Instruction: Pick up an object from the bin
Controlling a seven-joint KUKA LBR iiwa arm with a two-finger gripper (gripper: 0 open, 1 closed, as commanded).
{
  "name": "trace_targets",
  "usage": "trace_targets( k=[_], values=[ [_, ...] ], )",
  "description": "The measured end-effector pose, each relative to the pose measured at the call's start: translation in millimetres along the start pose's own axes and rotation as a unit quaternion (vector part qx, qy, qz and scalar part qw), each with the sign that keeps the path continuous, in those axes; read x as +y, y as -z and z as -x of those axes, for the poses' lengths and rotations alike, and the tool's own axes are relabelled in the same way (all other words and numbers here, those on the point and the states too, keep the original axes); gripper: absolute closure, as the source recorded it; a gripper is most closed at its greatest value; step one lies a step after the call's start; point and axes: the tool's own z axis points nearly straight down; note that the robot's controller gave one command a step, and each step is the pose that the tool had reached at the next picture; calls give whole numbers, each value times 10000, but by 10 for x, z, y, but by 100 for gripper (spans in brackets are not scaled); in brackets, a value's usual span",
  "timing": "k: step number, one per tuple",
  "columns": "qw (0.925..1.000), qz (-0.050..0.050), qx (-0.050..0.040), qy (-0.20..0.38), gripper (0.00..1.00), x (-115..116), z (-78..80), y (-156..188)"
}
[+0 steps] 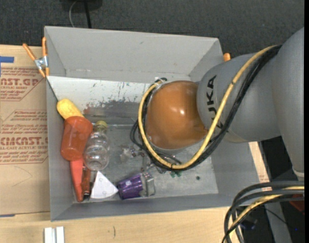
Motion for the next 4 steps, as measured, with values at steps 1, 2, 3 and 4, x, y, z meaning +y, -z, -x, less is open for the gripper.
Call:
trace_targets(
  k=[1, 2, 3, 4],
  values=[
    [9953, -6, -23, 972, 0, -57, -37, -630],
    [9981, 9, -6, 609, 100, 14, -62, -732],
    [9983, 10, -4, 580, 100, 23, -66, -708],
    [9983, 14, 17, 589, 100, 26, -75, -679]
  ],
)
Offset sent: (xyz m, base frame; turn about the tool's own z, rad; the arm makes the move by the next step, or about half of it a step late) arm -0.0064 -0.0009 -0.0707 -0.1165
